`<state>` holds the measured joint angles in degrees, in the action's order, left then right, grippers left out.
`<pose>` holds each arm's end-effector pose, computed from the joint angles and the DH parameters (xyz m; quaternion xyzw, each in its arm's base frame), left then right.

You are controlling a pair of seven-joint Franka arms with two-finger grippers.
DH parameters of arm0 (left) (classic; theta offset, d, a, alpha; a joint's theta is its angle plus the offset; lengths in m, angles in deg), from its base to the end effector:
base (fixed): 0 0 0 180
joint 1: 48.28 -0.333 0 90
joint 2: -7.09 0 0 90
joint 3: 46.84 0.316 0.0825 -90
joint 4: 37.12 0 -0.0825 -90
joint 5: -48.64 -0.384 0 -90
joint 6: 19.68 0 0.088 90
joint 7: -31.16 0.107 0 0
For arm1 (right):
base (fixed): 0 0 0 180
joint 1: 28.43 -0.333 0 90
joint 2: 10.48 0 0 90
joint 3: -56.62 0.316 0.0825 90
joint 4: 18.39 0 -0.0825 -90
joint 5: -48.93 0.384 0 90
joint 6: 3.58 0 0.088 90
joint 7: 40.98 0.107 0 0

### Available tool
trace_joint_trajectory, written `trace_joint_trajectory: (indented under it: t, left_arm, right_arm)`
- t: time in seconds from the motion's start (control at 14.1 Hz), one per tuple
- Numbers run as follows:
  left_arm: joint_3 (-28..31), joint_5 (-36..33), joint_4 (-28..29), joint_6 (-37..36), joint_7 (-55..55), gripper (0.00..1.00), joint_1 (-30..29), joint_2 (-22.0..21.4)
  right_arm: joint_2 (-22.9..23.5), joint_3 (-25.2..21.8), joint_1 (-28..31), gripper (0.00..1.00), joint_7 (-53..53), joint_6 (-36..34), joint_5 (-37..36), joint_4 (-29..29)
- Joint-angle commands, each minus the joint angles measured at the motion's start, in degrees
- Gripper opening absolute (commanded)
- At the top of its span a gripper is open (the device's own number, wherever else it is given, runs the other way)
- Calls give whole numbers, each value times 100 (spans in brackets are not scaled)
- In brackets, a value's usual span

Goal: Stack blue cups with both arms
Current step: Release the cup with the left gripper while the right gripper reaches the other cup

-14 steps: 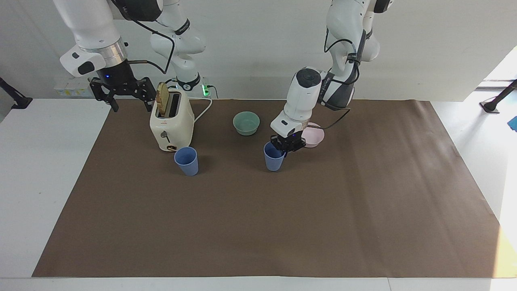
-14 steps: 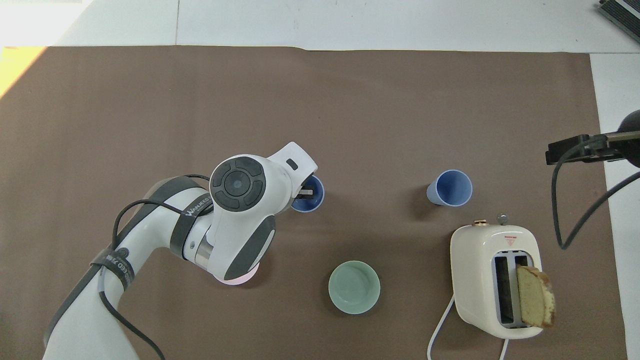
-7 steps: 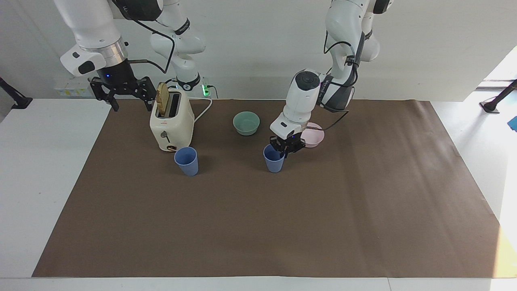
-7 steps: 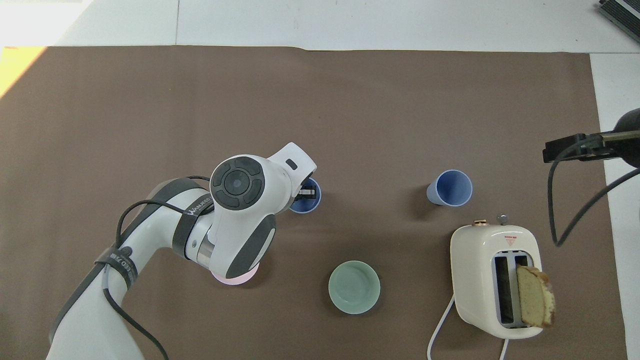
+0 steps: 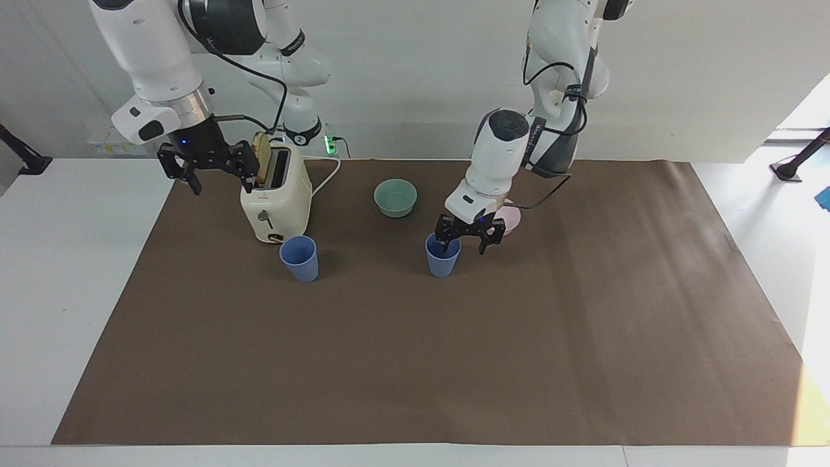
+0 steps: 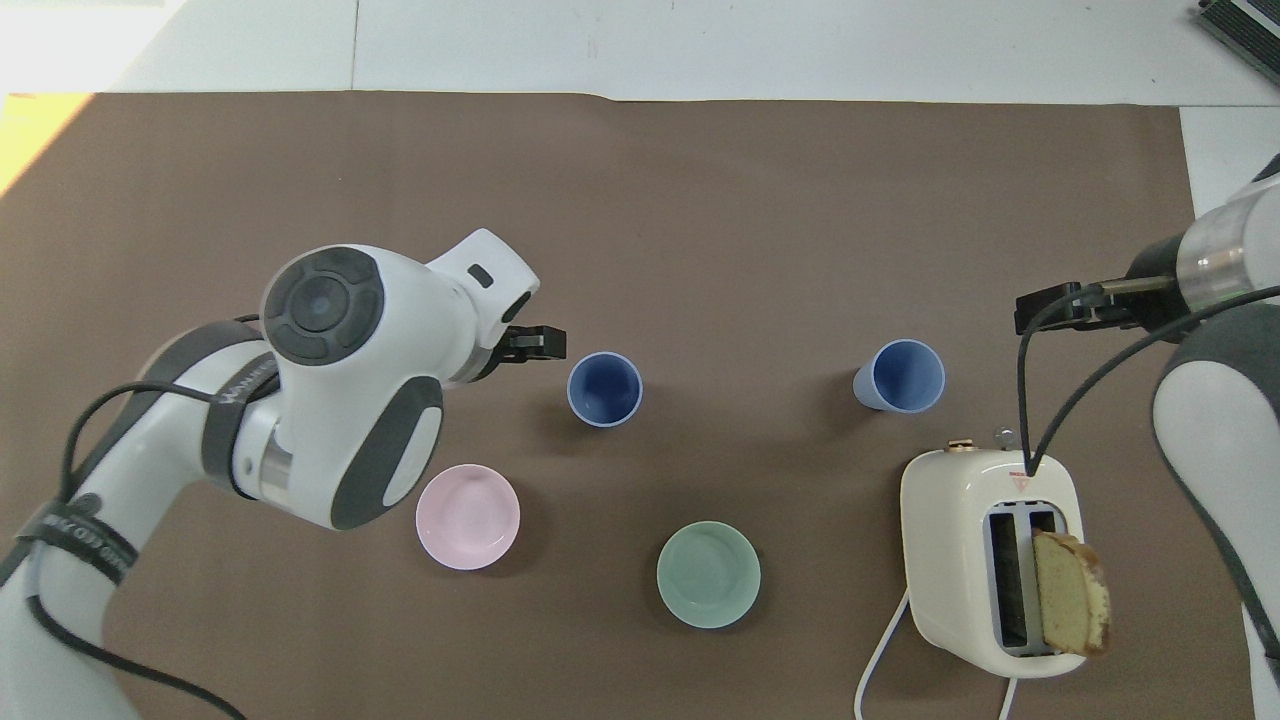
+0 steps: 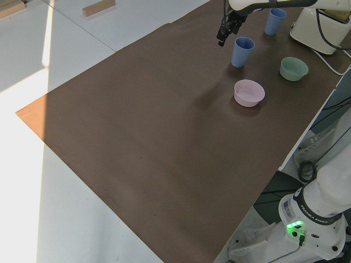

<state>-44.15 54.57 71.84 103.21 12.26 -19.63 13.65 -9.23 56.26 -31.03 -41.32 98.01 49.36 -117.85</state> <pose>0.5383 -0.2678 0.4519 0.9964 -0.0365 0.0432 0.0638 0.5712 0.0230 0.5512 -0.9997 -0.0218 -0.0076 0.0037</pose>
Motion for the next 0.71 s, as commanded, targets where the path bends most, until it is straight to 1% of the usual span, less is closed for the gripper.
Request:
trace_joint_trajectory:
  t: [0.0,0.07,0.14,0.35,0.43,0.5,0.64]
  left_arm:
    - [-40,22,82,-704,858,100,-595,-619]
    - [-31,5,38,-888,1131,100,-806,-760]
    - [-40,-100,-102,-1125,1421,100,-1087,-814]
    - [-40,-154,-777,-1776,2081,100,-1695,-779]
    - [-40,-154,-919,-1926,2301,100,-1870,-770]
    - [-40,-145,-1094,-1997,2433,100,-2063,-770]
    - [-31,-154,-1586,-2443,2487,100,-2319,-701]
  right_arm:
    - [165,10,-29,100,27,272,80,-389]
    - [279,10,-38,100,52,421,80,-451]
    - [358,10,-108,100,26,562,72,-573]
    - [552,1,-213,100,61,1063,72,-898]
    - [657,1,-249,100,87,1195,54,-961]
    - [736,1,-249,100,62,1353,2,-1005]
    - [921,1,-266,100,52,1468,-34,-1023]
